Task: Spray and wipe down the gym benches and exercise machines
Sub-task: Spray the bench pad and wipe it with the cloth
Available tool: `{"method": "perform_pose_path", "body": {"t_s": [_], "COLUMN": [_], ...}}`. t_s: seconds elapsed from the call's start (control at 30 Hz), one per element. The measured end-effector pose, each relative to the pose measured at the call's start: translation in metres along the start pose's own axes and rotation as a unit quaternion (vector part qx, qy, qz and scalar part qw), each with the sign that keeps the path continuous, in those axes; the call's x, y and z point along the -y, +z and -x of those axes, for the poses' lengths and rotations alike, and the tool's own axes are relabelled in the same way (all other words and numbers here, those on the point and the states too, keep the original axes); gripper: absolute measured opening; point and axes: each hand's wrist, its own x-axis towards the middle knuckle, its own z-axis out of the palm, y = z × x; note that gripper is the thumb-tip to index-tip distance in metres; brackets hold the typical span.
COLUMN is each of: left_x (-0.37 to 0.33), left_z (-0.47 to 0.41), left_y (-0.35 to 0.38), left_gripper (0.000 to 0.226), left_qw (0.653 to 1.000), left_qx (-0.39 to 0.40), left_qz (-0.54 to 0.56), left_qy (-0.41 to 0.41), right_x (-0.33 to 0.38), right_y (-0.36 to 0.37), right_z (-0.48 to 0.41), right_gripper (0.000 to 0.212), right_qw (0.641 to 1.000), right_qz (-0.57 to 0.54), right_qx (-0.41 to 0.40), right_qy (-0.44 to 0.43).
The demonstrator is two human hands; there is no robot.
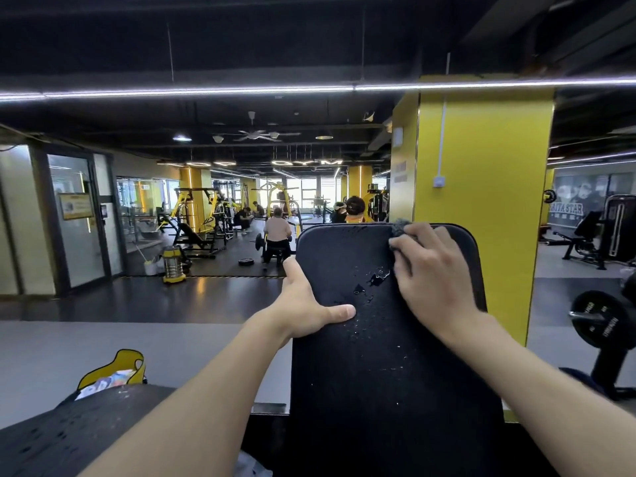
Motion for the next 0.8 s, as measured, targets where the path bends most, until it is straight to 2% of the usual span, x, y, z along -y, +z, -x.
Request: {"method": "perform_pose_path", "body": {"t_s": [0.03,0.17,0.2,0.23,0.3,0.33,0.37,0.4,0.5,0.53,0.57,0.67,0.7,0.73,0.8], "left_x": [0.000,0.000,0.000,0.000,-0.001,-0.002,-0.003,-0.003,-0.004,-0.004,-0.004,-0.003,-0.003,-0.004,-0.006], "left_z": [0.000,0.001,0.001,0.001,0.002,0.003,0.003,0.003,0.004,0.004,0.005,0.005,0.005,0.005,0.007], "left_y": [0.000,0.001,0.001,0.001,0.001,0.000,0.001,0.001,0.001,0.001,0.001,-0.001,-0.001,-0.001,0.000], "left_gripper": [0.109,0.105,0.103,0.103,0.104,0.104,0.104,0.103,0.096,0.096,0.096,0.098,0.099,0.100,0.096], "left_qw": [1.000,1.000,1.000,1.000,1.000,1.000,1.000,1.000,1.000,1.000,1.000,1.000,1.000,1.000,1.000], "left_qx": [-0.003,-0.008,-0.008,-0.007,-0.007,-0.008,-0.008,-0.009,-0.010,-0.009,-0.009,-0.009,-0.009,-0.008,-0.009], "left_qz": [-0.004,-0.004,-0.004,-0.005,-0.007,-0.008,-0.010,-0.010,-0.009,-0.008,-0.007,-0.006,-0.006,-0.006,-0.008], "left_qy": [0.000,0.001,0.001,0.000,-0.002,-0.001,0.000,0.001,-0.001,-0.002,-0.003,-0.007,-0.007,-0.006,-0.003], "right_x": [0.012,0.005,-0.007,-0.017,-0.022,-0.014,-0.003,0.006,-0.002,-0.013,-0.024,-0.025,-0.014,-0.003,0.005], "right_y": [0.003,-0.003,-0.004,-0.006,-0.006,-0.004,-0.002,0.001,-0.007,-0.009,-0.010,-0.010,-0.007,-0.004,-0.003], "right_z": [0.007,0.015,0.007,-0.002,-0.008,-0.005,0.002,0.011,0.022,0.017,0.011,0.004,0.008,0.014,0.029], "right_gripper": [0.013,0.009,0.011,0.012,0.013,0.013,0.013,0.012,0.014,0.015,0.016,0.016,0.015,0.013,0.011], "right_qw": [1.000,0.976,0.977,0.986,1.000,1.000,1.000,1.000,0.979,0.978,0.984,0.999,0.999,1.000,0.991], "right_qz": [-0.001,0.018,0.023,0.016,-0.010,-0.010,-0.001,0.005,0.013,0.018,0.018,0.001,0.008,0.013,0.022], "right_qx": [0.008,0.086,0.080,0.055,-0.006,-0.018,-0.014,0.005,0.086,0.088,0.069,-0.018,-0.022,-0.005,0.064], "right_qy": [-0.011,-0.199,-0.198,-0.156,-0.017,0.021,0.021,-0.014,-0.182,-0.190,-0.163,0.030,0.044,0.017,-0.119]}}
